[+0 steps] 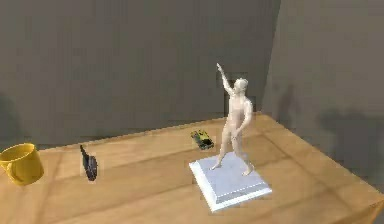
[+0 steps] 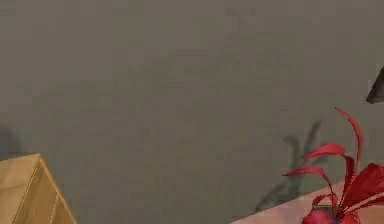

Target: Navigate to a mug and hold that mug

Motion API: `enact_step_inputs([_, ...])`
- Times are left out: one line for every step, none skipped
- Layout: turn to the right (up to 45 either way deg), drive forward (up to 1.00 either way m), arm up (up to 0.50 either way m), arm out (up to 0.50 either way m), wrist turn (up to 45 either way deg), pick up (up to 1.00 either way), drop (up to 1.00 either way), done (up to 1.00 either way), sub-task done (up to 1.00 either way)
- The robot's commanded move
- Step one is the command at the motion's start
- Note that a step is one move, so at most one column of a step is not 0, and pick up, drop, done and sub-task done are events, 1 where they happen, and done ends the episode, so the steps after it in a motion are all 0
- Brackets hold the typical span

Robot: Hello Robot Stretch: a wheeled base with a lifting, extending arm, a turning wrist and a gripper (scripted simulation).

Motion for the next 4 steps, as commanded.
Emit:
enact_step_inputs([-45.0, 0.0, 0.0, 0.0, 0.0, 0.0, 0.0, 0.0, 0.0])
enact_step_inputs([-45.0, 0.0, 0.0, 0.0, 0.0, 0.0, 0.0, 0.0, 0.0])
enact_step_inputs([-39.0, 0.0, 0.0, 0.0, 0.0, 0.0, 0.0, 0.0, 0.0])
enact_step_inputs([0.0, 0.0, 0.5, 0.0, 0.0, 0.0, 0.0, 0.0, 0.0])
